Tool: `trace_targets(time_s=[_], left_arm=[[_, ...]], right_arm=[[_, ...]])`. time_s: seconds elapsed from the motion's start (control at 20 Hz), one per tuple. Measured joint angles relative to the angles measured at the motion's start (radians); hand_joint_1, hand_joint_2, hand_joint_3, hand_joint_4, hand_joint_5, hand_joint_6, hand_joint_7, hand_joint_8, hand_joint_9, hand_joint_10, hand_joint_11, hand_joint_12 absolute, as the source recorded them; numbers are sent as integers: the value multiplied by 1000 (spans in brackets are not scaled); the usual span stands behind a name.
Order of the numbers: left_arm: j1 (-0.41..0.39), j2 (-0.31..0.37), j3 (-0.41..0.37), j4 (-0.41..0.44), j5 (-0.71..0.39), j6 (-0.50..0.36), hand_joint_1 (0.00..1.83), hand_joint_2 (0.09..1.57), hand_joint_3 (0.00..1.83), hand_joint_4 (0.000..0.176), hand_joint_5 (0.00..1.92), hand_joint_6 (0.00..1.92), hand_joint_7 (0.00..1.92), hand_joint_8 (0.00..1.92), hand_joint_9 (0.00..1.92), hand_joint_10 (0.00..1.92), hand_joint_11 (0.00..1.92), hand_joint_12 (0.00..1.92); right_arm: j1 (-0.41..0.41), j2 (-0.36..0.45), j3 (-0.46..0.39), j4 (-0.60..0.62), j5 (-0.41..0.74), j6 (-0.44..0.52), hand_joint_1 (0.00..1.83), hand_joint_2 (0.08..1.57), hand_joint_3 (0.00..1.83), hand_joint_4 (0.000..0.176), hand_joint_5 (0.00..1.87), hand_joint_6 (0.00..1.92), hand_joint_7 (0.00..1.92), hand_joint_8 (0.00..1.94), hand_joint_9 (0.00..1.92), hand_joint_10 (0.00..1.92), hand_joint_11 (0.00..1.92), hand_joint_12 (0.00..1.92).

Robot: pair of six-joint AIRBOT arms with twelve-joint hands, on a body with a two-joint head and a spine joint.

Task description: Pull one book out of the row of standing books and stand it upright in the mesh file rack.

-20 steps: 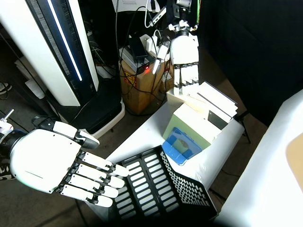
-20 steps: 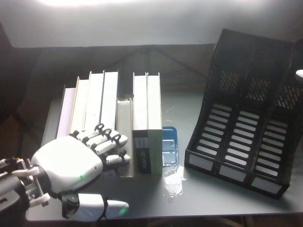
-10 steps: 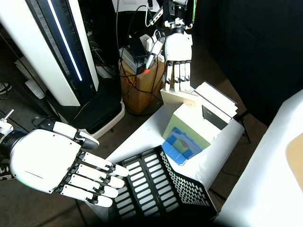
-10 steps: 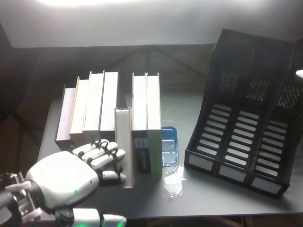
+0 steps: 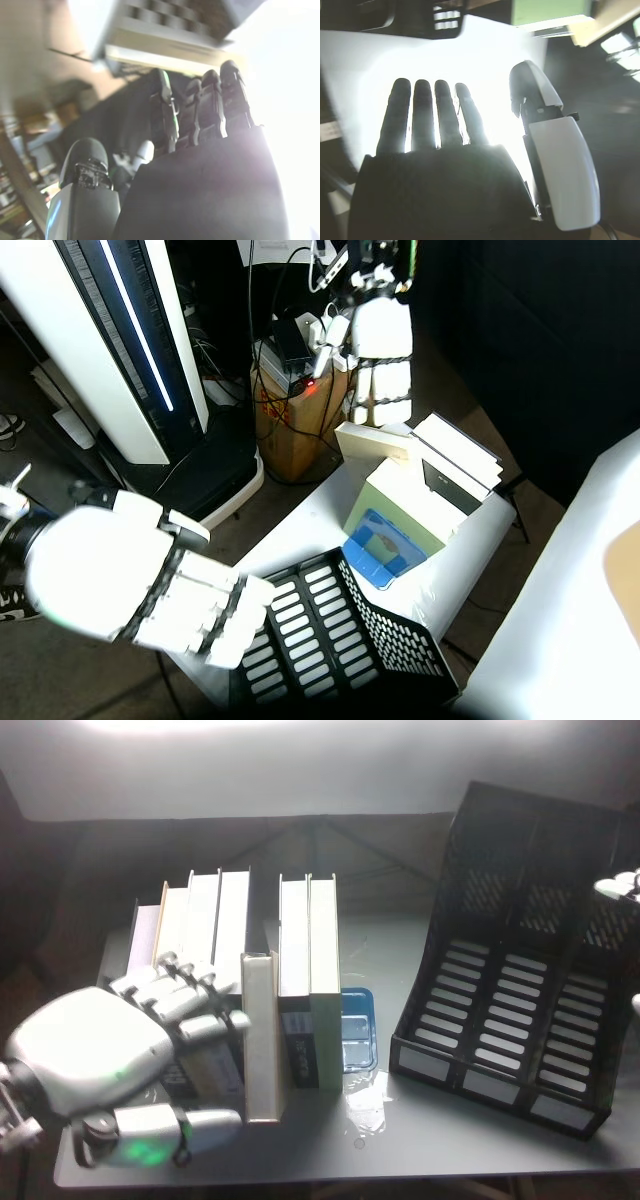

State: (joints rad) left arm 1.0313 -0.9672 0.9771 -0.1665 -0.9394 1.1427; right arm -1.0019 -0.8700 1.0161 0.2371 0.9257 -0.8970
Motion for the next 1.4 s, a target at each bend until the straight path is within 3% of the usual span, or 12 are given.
trace_targets(time_s=[0.05, 0.1, 0.3, 0.45, 0.5, 0.65, 0.8, 0.9, 1.1, 1.15, 1.2, 1.4], left_arm=[[0, 11, 0, -15, -21, 3, 0, 1273, 42, 21, 18, 0, 0, 0, 0, 0, 0, 0], [0, 19, 1, -37, -40, 9, 0, 1307, 22, 37, 3, 0, 0, 0, 0, 0, 0, 0], [-20, 25, 49, -100, -29, 16, 32, 1372, 25, 63, 0, 0, 0, 0, 0, 0, 0, 0], [-54, 25, 84, -138, 0, 32, 128, 1364, 7, 72, 0, 0, 0, 0, 0, 0, 0, 0], [-66, 25, 97, -144, 19, 39, 85, 1374, 9, 85, 0, 0, 0, 0, 0, 0, 0, 0], [-103, 19, 127, -155, 76, 61, 109, 1389, 10, 80, 0, 0, 0, 0, 0, 0, 0, 0], [-140, 3, 161, -163, 117, 64, 93, 1400, 8, 75, 0, 0, 0, 0, 0, 0, 0, 0], [-153, -6, 177, -161, 143, 64, 95, 1400, 6, 73, 0, 0, 0, 0, 0, 0, 0, 0], [-155, -16, 198, -190, 188, 77, 127, 1399, 2, 81, 0, 0, 0, 0, 0, 0, 0, 0], [-155, -16, 201, -203, 193, 91, 140, 1408, 3, 66, 0, 0, 0, 0, 0, 0, 0, 0], [-155, -16, 204, -214, 195, 92, 148, 1411, 4, 58, 0, 0, 0, 0, 0, 0, 0, 0], [-155, -15, 207, -235, 206, 106, 190, 1421, 3, 60, 0, 0, 0, 0, 0, 0, 0, 0]], right_arm=[[17, 11, -6, -26, -8, 0, 493, 1291, 0, 0, 0, 0, 0, 0, 0, 0, 0, 0], [38, 21, -7, -66, -18, 0, 551, 1264, 0, 0, 0, 0, 0, 0, 0, 0, 0, 0], [162, 32, -17, -247, -139, 1, 666, 1200, 0, 0, 0, 0, 0, 0, 0, 0, 0, 0], [280, 0, -4, -411, -244, 22, 744, 1150, 0, 0, 0, 0, 0, 0, 0, 0, 0, 0], [323, -24, 12, -491, -294, 54, 730, 1143, 0, 0, 0, 0, 0, 0, 0, 0, 0, 0], [404, -102, 61, -710, -410, 180, 749, 1079, 0, 0, 0, 0, 0, 0, 0, 0, 0, 0], [476, -162, 74, -879, -506, 204, 830, 1031, 0, 0, 0, 0, 0, 0, 0, 0, 0, 0], [515, -197, 89, -956, -533, 219, 819, 1015, 0, 0, 0, 0, 0, 0, 0, 0, 0, 0], [542, -286, 146, -1178, -558, 391, 809, 1015, 0, 10, 0, 0, 0, 0, 0, 0, 0, 0], [549, -309, 152, -1227, -563, 410, 785, 1019, 0, 0, 0, 0, 0, 0, 0, 0, 0, 0], [557, -323, 158, -1255, -565, 418, 742, 1029, 0, 21, 0, 0, 0, 0, 0, 0, 0, 0], [581, -394, 174, -1330, -565, 422, 715, 1066, 11, 45, 0, 0, 0, 0, 0, 0, 0, 0]])
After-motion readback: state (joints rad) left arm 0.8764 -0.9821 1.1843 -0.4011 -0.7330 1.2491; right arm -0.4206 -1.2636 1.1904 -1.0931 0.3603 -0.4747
